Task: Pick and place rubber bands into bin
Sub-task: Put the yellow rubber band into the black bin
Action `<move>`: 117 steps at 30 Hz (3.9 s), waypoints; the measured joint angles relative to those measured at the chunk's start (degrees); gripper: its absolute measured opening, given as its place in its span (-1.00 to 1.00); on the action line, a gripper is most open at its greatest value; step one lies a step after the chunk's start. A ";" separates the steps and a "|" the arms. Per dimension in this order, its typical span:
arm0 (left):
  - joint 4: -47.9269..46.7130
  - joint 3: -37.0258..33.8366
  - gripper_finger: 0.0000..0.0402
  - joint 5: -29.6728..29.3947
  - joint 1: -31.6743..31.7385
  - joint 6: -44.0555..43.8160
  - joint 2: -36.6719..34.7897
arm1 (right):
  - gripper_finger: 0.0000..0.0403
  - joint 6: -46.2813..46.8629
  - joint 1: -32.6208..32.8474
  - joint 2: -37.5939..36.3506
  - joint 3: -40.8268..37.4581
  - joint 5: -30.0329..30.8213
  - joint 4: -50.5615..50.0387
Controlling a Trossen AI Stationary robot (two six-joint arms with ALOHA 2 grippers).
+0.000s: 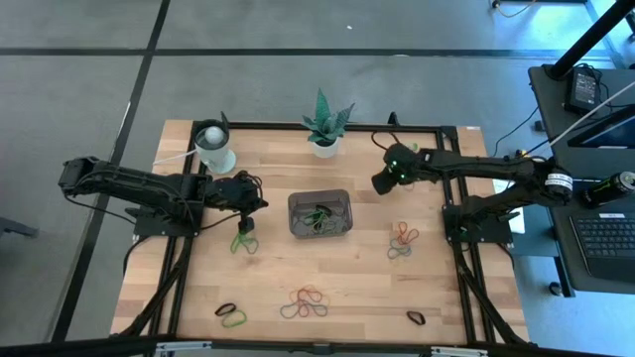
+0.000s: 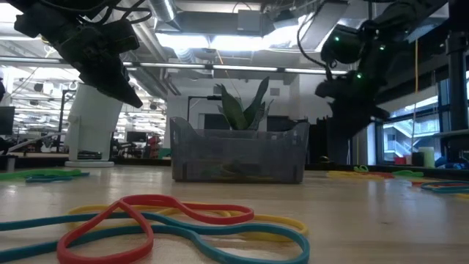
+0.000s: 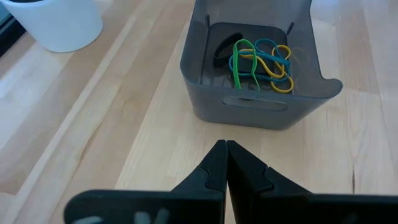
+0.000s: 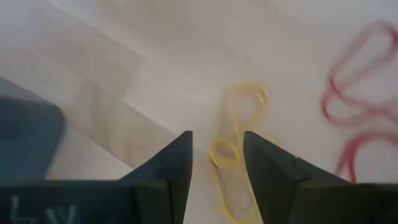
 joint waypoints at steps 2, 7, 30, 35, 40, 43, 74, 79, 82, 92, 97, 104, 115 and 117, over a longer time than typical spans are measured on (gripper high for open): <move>0.00 0.00 -0.99 -0.01 0.01 -0.02 0.00 | -0.25 -2.37 -0.45 0.76 1.22 -0.06 0.29; 0.00 0.00 -0.99 -0.09 0.00 -0.02 0.00 | -0.25 -5.57 -1.10 4.95 3.45 -0.66 0.46; 0.02 0.00 -0.99 -0.44 0.02 -0.97 0.00 | -0.43 -6.99 -2.17 25.54 9.68 -3.10 -3.27; 0.02 0.00 -0.99 -0.45 0.00 -0.97 0.00 | -0.82 -7.33 -2.24 25.26 9.63 -3.46 -3.43; 0.00 0.00 -0.99 -0.47 0.01 -0.97 0.00 | -0.96 -8.42 -2.78 22.36 9.16 -4.74 -5.09; 0.02 0.00 -0.99 -0.44 0.00 -0.97 0.00 | -0.99 -8.33 -2.87 17.09 9.25 -4.58 -7.02; 0.02 0.00 -0.99 -1.71 0.02 0.56 -0.01 | -1.00 -7.05 1.13 -17.67 27.24 2.05 -11.04; 0.02 0.00 -0.99 -1.58 0.02 1.07 0.00 | -1.00 -7.18 6.48 -10.85 30.41 1.88 -8.96; 0.13 0.00 -0.99 0.89 0.02 3.92 0.00 | -1.00 -7.16 9.87 -6.72 32.08 0.76 -6.64; 5.49 0.00 -0.99 7.25 -0.20 8.64 -1.02 | -1.00 -6.90 20.32 6.17 39.69 -0.15 -4.66; 5.50 0.00 -0.99 10.55 -0.37 8.63 -3.78 | -1.00 -6.81 23.94 12.70 44.32 0.31 -5.61; 5.44 0.02 -0.99 10.40 -3.72 9.04 -8.07 | -1.00 -3.55 26.35 21.07 46.03 0.37 -5.94; 5.21 0.03 -0.99 8.78 -6.58 10.00 -9.53 | -1.00 0.46 27.27 31.87 46.03 -1.74 -12.74; 5.03 0.04 -0.99 8.76 -6.81 10.00 -9.51 | -1.00 0.66 27.27 33.23 46.03 -2.37 -12.69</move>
